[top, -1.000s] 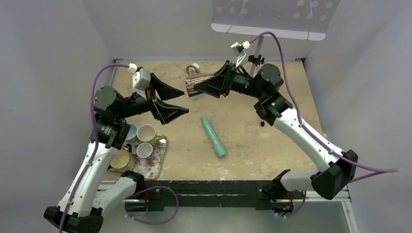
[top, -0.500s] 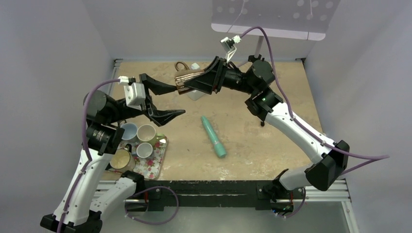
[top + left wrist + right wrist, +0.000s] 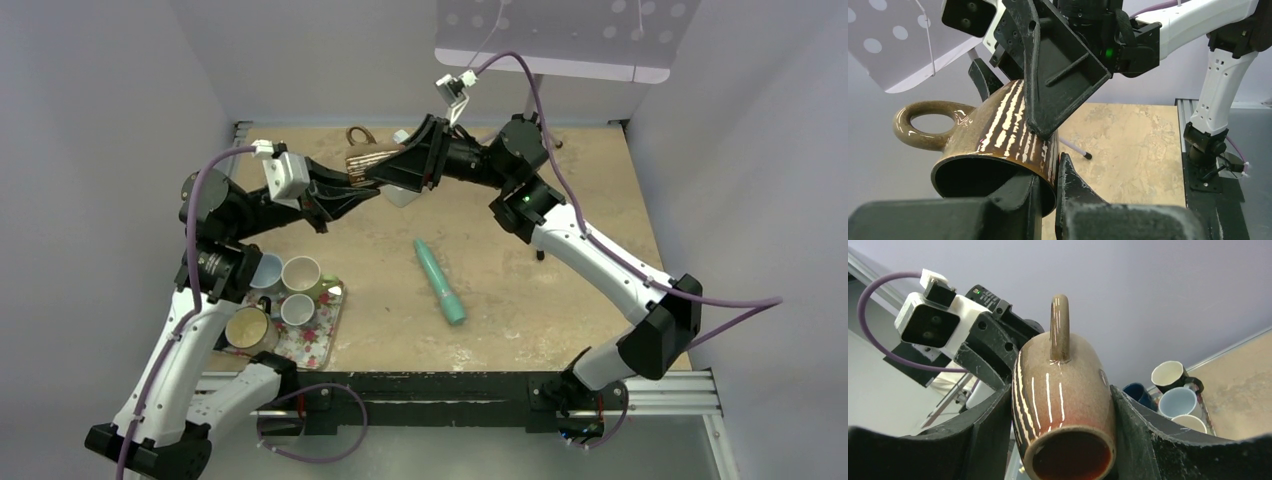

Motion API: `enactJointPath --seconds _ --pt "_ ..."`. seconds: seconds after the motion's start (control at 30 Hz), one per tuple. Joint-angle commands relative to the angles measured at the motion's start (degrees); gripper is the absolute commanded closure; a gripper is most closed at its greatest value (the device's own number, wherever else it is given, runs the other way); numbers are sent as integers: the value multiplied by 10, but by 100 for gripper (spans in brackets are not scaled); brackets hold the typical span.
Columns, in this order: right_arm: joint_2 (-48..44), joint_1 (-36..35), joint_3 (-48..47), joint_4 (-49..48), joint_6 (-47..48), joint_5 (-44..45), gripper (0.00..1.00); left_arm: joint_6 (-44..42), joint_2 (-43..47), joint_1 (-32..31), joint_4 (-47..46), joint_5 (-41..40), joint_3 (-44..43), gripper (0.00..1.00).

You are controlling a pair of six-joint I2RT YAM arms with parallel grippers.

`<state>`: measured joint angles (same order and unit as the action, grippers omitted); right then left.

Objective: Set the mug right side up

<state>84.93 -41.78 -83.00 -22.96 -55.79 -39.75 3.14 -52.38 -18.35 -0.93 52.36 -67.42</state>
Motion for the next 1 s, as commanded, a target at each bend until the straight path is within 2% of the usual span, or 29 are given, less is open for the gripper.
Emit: enactJointPath --seconds 0.0,0.07,0.1,0.13,0.17,0.2,0.27,0.4,0.5,0.6,0.67,0.8,0.97 --pt "-11 -10 -2 -55 -11 -21 100 -54 8 -2 -7 -39 -9 100" --pt "-13 -6 5 -49 -11 -25 97 -89 15 -1 77 -45 -16 100" --pt "-14 -1 10 -39 -9 -22 67 -115 18 -1 123 -45 -23 100" --pt "-16 5 15 -25 -3 -19 47 -151 21 -1 173 -47 -32 100" --pt "-21 11 18 -1 6 -10 18 -193 23 0 236 -51 -42 100" --pt "-28 15 22 26 21 12 4 -234 20 0 300 -55 -58 100" --pt "-46 22 29 86 63 55 1 -316 13 1 438 -65 -86 100" --pt "-69 36 28 197 135 121 1 -575 6 0 716 -87 -112 100" --pt "-84 45 32 253 170 165 1 -742 4 0 897 -136 -110 100" --pt "-93 48 37 291 196 209 1 -850 6 -1 1027 -182 -99 100" --pt "-93 49 39 303 205 221 1 -866 28 -7 1037 -228 -67 100" --pt "-84 50 45 305 209 228 1 -1007 74 -8 1036 -333 33 100" --pt "-68 51 40 319 221 237 1 -1101 73 -8 1036 -341 84 100"
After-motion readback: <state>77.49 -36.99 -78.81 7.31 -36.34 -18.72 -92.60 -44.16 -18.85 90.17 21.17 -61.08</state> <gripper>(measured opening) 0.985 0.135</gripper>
